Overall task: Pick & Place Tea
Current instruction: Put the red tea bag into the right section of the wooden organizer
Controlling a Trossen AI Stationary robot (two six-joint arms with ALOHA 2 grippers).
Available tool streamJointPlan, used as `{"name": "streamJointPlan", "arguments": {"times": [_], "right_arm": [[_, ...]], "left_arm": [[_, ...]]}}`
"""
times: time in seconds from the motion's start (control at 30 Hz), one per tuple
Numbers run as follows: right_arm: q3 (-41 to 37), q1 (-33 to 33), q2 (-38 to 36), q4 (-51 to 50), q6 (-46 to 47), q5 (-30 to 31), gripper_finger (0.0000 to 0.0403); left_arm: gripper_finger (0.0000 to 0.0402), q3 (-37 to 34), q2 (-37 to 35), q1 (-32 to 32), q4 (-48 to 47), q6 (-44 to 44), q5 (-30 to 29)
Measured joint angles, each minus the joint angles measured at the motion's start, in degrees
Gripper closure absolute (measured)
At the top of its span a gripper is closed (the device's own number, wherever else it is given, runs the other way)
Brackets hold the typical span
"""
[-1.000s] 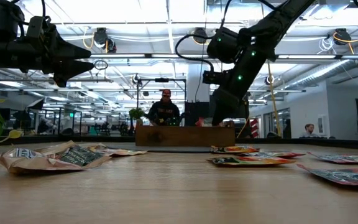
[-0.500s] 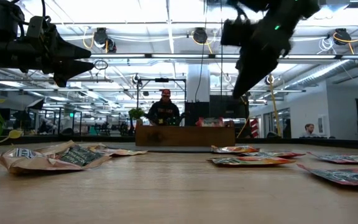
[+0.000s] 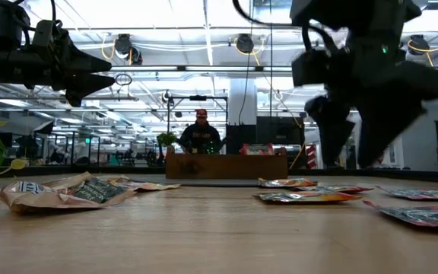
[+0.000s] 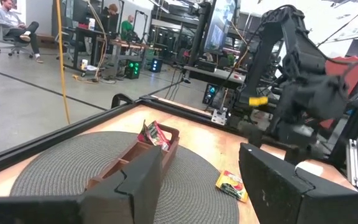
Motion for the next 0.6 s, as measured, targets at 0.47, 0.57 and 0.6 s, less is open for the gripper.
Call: {"name": "streamJointPlan", "arguments": {"times": [0.47, 0.57, 0.6], "right_arm": [[0.0, -3.5, 3.4, 2.9, -2.0, -1.1, 0.008], [0.0, -5.1, 4.1, 3.4, -2.0, -5.4, 0.008], [0.0, -5.6, 4.5, 3.8, -1.9, -6.7, 0.008]], "left_arm": [[0.0188, 0.0, 0.0, 0.0, 0.0, 0.0, 0.0], [0.0188, 0.0, 0.0, 0.0, 0.0, 0.0, 0.0], [0.0188, 0.0, 0.0, 0.0, 0.0, 0.0, 0.0]]}}
